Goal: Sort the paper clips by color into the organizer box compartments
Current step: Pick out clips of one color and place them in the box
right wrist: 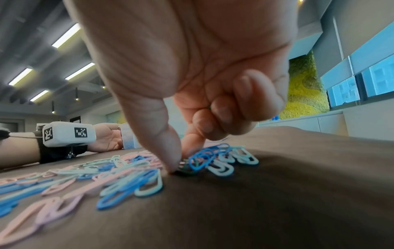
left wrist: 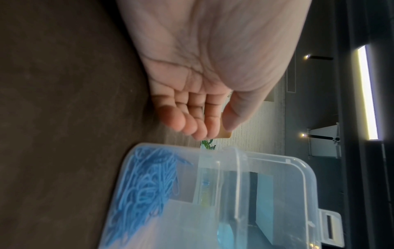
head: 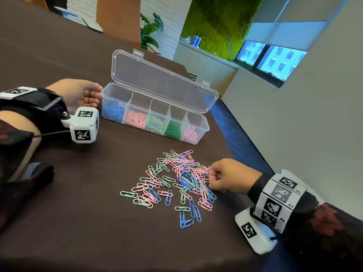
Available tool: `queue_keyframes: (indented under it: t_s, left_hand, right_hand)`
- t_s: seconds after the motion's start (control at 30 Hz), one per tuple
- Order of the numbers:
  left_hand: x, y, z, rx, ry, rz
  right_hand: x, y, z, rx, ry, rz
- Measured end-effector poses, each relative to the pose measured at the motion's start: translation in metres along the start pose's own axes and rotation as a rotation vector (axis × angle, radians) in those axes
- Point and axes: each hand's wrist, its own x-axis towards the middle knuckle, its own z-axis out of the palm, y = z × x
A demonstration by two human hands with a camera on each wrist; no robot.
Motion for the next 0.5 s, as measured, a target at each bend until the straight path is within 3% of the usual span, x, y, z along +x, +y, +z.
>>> queue_keyframes:
  t_s: [0.1, 0.23, 0.3, 0.4, 0.5]
  left_hand:
    - [-0.001, 0.0, 0.001, -0.011, 0.002, 0.0]
    - [-0.002, 0.0, 0.0, -0.014, 0.01, 0.005]
    - [-0.003, 0.001, 0.0, -0.017, 0.011, 0.008]
    - [-0.003, 0.0, 0.0, -0.021, 0.01, 0.007]
    - [-0.001, -0.001, -0.001, -0.023, 0.005, 0.009]
  right_hand:
    - [0.0, 0.003, -0.006, 0.299, -0.007, -0.013]
    - [0.008, 0.012, -0.013, 1.264, 0.127, -0.022]
    - [0.011, 0.017, -0.017, 1.567, 0.159, 0.007]
    - [0.016, 0.023, -0.011, 1.792, 0.056, -0.008]
    - [0.017, 0.019, -0.004, 1.675, -0.056, 0.004]
